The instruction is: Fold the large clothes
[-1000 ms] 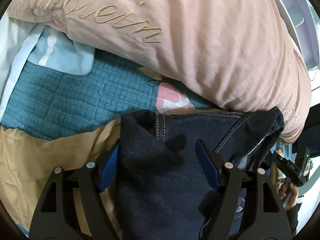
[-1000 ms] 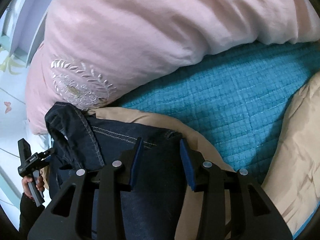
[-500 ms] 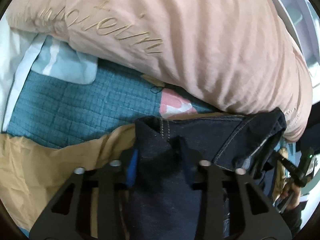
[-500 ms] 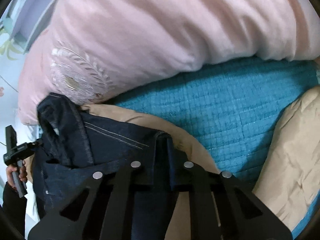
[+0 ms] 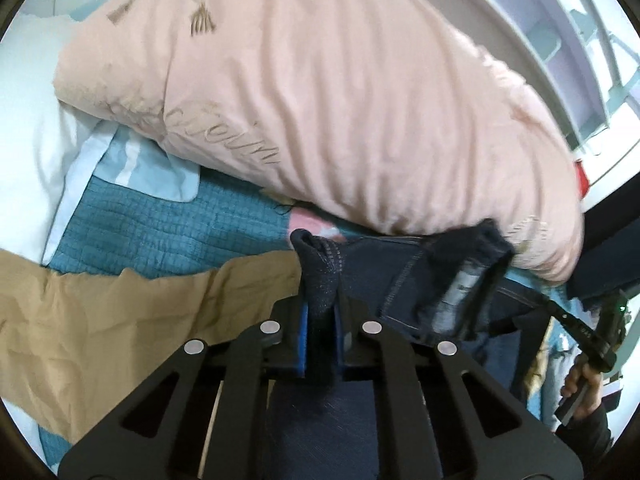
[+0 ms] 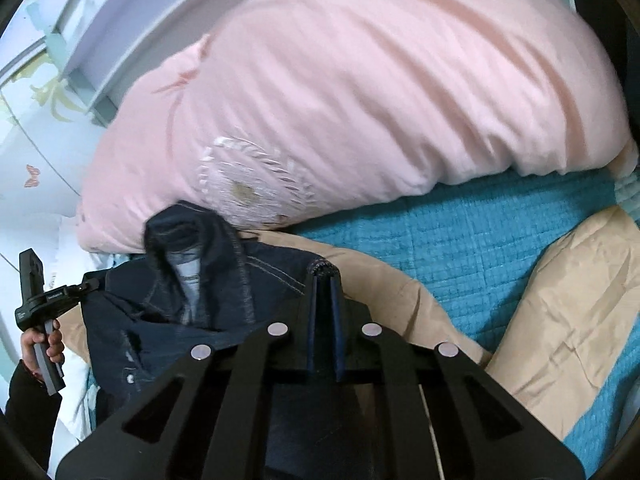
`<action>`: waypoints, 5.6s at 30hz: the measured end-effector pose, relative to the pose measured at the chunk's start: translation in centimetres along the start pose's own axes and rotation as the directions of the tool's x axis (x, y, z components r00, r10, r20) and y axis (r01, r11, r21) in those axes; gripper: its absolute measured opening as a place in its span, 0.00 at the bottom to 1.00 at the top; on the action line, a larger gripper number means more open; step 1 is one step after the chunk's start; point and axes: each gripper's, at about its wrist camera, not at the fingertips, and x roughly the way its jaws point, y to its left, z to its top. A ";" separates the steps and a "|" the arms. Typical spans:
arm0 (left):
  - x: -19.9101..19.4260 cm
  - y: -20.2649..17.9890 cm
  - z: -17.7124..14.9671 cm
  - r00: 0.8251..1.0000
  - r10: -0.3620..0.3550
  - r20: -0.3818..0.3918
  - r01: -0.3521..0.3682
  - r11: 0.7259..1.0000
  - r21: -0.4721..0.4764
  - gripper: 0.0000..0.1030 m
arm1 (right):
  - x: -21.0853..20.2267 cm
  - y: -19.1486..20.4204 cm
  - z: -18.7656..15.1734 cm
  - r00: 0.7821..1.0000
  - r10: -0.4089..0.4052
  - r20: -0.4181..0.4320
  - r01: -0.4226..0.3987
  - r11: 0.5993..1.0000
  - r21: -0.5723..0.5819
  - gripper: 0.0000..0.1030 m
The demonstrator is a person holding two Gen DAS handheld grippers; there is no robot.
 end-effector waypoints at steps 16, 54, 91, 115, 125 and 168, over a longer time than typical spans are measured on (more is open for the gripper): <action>-11.9 -5.3 -9.6 0.992 -0.042 0.120 0.039 0.999 0.031 0.08 | -12.7 4.4 -6.2 0.995 0.061 0.082 -0.059 0.998 -0.027 0.05; -15.3 2.3 -30.5 0.998 0.013 -0.060 -0.023 0.985 -0.172 0.11 | -11.8 -5.1 -23.9 0.996 0.010 -0.092 0.037 0.866 0.499 0.41; -18.9 5.6 -35.6 0.975 0.113 -0.194 -0.151 0.969 -0.197 0.26 | -14.0 -2.8 -30.7 0.922 -0.099 -0.374 0.206 0.944 0.258 0.09; -11.7 -4.2 -37.3 0.959 0.090 -0.268 -0.080 0.996 0.046 0.60 | -4.1 18.2 -22.8 0.948 0.094 -0.303 -0.114 0.992 -0.050 0.00; -13.5 -2.0 -36.9 0.973 -0.067 -0.220 0.055 0.997 -0.062 0.62 | 0.0 16.9 -23.8 0.909 0.023 -0.416 -0.026 1.000 -0.002 0.01; -21.4 2.8 -36.0 0.982 -0.175 -0.070 0.149 0.948 -0.281 0.17 | -4.2 15.4 -36.7 0.820 0.124 -0.559 -0.104 0.992 0.068 0.01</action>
